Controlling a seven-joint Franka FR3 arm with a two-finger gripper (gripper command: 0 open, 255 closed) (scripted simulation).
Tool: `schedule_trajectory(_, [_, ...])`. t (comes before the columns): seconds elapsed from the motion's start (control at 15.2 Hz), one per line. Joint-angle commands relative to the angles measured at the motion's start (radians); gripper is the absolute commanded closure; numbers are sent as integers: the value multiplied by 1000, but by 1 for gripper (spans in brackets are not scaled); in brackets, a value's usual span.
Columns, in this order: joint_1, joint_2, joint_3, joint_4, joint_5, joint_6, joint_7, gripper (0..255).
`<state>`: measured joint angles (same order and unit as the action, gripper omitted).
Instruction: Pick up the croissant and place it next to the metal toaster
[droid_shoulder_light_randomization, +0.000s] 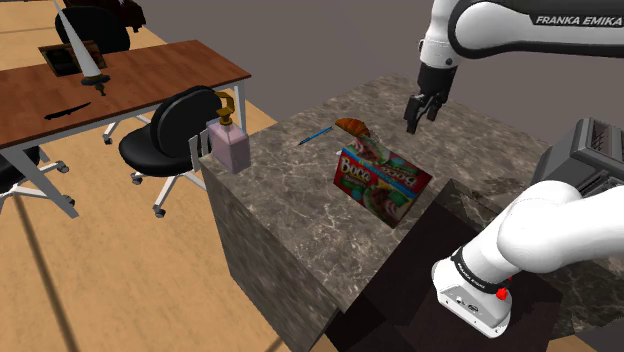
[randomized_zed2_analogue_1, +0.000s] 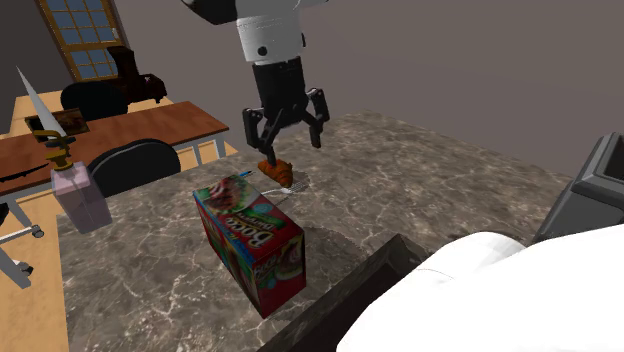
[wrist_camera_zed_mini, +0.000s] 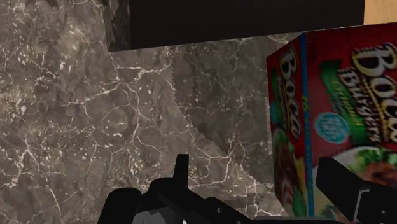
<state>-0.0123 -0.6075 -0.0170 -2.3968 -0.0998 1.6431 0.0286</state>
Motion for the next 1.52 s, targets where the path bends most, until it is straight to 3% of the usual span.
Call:
schedule_trajectory(0.0, [-1, 79, -15, 20, -23, 62, -37, 0])
schedule_trajectory(0.73, [-5, 493, -60, 226, -99, 283, -199, 0])
schedule_trajectory(1.45, [-12, 917, -61, 580, -140, 374, -339, 0])
